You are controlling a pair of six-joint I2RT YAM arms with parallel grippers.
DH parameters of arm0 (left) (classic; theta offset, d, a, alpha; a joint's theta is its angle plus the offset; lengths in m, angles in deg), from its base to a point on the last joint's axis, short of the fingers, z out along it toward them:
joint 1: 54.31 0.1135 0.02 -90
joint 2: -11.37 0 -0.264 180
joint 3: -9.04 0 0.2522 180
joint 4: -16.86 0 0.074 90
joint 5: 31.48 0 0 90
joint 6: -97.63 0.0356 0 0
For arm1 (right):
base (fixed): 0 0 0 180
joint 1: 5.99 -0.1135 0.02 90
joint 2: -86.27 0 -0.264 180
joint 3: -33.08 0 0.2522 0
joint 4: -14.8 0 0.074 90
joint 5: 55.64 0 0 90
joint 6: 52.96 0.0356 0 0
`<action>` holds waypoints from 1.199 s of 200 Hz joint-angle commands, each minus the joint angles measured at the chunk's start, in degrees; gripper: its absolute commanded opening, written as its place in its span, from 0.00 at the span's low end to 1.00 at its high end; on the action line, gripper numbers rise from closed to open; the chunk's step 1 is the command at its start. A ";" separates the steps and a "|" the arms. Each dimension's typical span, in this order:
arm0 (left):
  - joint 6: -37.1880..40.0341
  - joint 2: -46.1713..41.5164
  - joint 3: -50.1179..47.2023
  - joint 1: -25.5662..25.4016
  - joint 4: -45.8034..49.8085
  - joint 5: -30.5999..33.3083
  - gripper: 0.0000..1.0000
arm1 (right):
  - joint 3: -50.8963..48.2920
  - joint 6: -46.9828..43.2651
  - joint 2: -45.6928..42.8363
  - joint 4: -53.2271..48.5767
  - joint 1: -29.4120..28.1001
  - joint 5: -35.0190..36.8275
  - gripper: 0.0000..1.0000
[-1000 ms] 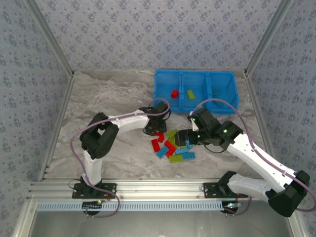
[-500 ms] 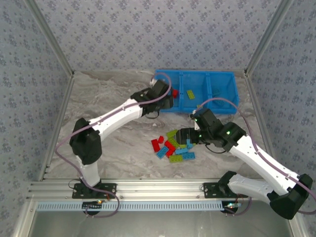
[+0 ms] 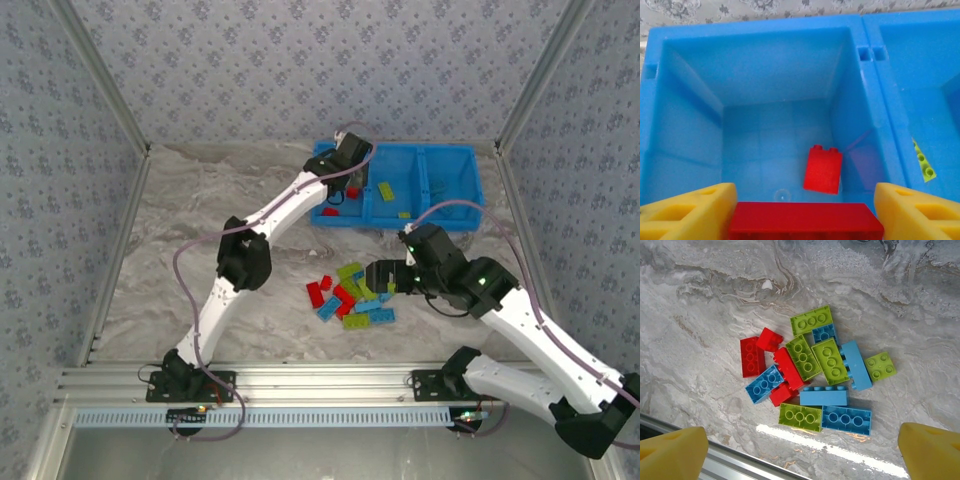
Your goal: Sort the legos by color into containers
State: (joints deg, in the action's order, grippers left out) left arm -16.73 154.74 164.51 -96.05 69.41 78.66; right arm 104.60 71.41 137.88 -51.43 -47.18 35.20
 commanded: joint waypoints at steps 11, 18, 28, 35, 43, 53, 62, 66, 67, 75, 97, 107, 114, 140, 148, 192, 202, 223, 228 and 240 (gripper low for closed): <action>0.64 -2.96 3.08 -0.27 4.73 -0.49 0.78 | 0.43 1.23 -1.19 -2.03 -0.36 1.44 1.00; 0.41 -4.14 2.13 -0.34 4.84 -0.52 0.78 | 0.45 1.30 -1.11 -1.94 -0.32 1.40 1.00; 0.37 -6.57 -0.47 -0.39 4.25 -0.83 0.78 | 0.47 1.27 -0.91 -1.85 -0.38 1.38 1.00; 0.35 -9.02 -3.37 -0.52 3.20 -1.13 0.78 | 0.43 1.23 -0.94 -1.68 -0.32 1.58 1.00; 0.47 -12.67 -8.12 -0.76 1.03 -1.62 0.77 | 0.27 1.27 -0.87 -1.50 -0.32 2.02 1.00; 0.33 -18.58 -16.36 -1.20 -3.72 -2.20 0.77 | -0.26 1.27 -0.85 -1.33 -0.35 2.78 1.00; -0.36 -24.95 -24.88 -1.62 -8.18 -2.97 0.77 | -0.89 1.92 -0.72 -1.03 -0.17 3.32 1.00; -0.72 -27.94 -28.54 -1.78 -10.29 -3.30 0.77 | -1.18 2.62 -0.51 -1.02 -0.14 3.37 1.00; -0.72 -28.88 -29.14 -1.99 -10.92 -3.28 0.77 | -1.25 2.67 -0.44 -0.91 -0.08 3.38 1.00; -0.95 -34.72 -38.00 -2.65 -14.98 -3.50 0.77 | -1.93 2.59 0.10 -0.22 0.08 3.12 1.00; 2.64 -50.40 -55.25 -6.46 -22.35 -4.78 0.79 | -3.81 2.19 3.15 2.36 0.70 1.92 1.00; 6.03 -56.44 -60.97 -8.82 -23.13 -5.11 0.80 | -5.00 2.14 5.29 3.87 1.26 1.01 0.99; 8.94 -60.67 -64.51 -10.67 -22.95 -5.11 0.81 | -5.75 2.16 6.93 4.81 1.59 0.09 0.98; 20.25 -75.43 -73.87 -16.48 -16.62 -6.74 0.83 | -9.01 -0.55 12.89 7.82 2.09 -0.84 0.86; 22.87 -79.56 -76.24 -17.04 -13.93 -8.25 0.84 | -9.79 -0.79 14.60 8.83 2.45 -0.75 0.80; 39.84 -96.07 -87.14 -17.15 -4.69 -13.56 0.90 | -12.37 -0.89 22.98 15.87 4.61 -1.37 0.63; 42.62 -98.51 -89.64 -17.15 -5.22 -13.12 0.92 | -12.83 -0.35 24.45 16.16 5.28 0.48 0.58; 44.87 -101.98 -95.00 -17.17 -9.59 -11.07 0.93 | -13.89 0.02 26.86 17.75 6.64 -1.10 0.55; 45.07 -102.38 -95.91 -17.11 -10.63 -10.88 0.94 | -14.23 0.07 27.23 17.76 6.66 -1.66 0.55; 45.60 -102.45 -97.37 -17.07 -11.95 -10.57 0.94 | -14.71 0.42 28.11 19.90 6.65 -2.12 0.55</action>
State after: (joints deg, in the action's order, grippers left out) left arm 23.25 53.13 69.87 -113.25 60.65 67.12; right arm 91.24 70.91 164.46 -34.47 -40.88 33.80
